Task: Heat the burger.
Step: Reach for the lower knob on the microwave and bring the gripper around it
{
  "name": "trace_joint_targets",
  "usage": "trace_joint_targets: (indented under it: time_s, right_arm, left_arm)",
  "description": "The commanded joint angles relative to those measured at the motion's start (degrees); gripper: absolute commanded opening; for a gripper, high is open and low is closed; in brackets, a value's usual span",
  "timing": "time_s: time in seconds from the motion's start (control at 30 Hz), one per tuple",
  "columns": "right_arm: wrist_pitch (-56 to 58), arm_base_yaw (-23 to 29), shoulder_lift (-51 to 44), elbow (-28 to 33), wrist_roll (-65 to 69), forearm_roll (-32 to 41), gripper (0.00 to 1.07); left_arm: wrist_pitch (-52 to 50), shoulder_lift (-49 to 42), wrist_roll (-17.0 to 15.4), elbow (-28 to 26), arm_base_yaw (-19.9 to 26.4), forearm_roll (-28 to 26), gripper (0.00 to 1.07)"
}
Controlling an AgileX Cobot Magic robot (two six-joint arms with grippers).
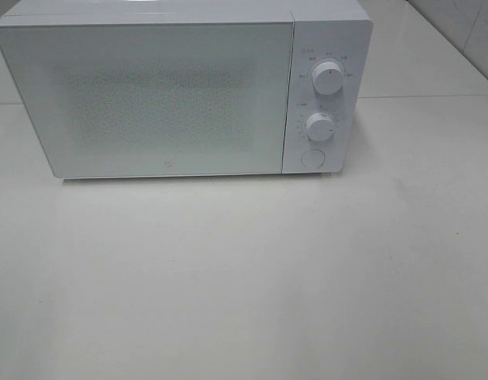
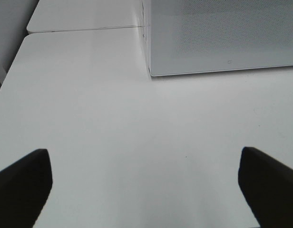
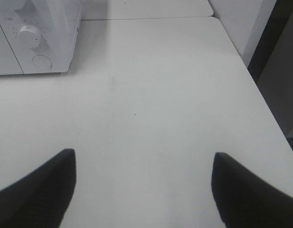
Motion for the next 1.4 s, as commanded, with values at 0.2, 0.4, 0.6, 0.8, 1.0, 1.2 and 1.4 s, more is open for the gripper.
trace_joint_targets:
  time_s: [0.2,0.4,0.6,0.8,1.0,1.2,1.4]
  right_arm:
    - [-9.34,-0.29,4.18,-1.55,-0.06,-0.29,0.76]
    - [-18.39,-0.29,8.59,-1.43,-0.06,-0.40,0.76]
    - [-28.25,-0.29,15.64,2.46,-0.06,-0.29,0.76]
    - [-39.36,-0.29,21.20,6.36,-0.06,-0.17,0.76]
    - [-47.73,-0.29,27.62,8.31,0.23,-0.06,0.76]
    - [-57.07,-0.29,34.61,8.42,2.18,0.11,0.76]
    - [-66.12,-0.29,40.45,8.42,2.23,-0.17,0.76]
  left_arm:
    - [-0.57,-1.38,0.00,0.17,0.06,-0.63,1.00]
    - [-0.57,-1.38,0.00,0.17,0.06,-0.63,1.00]
    - [-0.57,-1.38,0.00,0.17,0.06,-0.63,1.00]
    - [-0.57,-1.38,0.00,0.17,0.06,-0.63,1.00]
    - [-0.57,-1.38,0.00,0.17,0.06,-0.63,1.00]
    - [-0.57,-1.38,0.00,0.17,0.06,-0.63,1.00]
    - [-0.57,-1.38,0.00,0.17,0.06,-0.63,1.00]
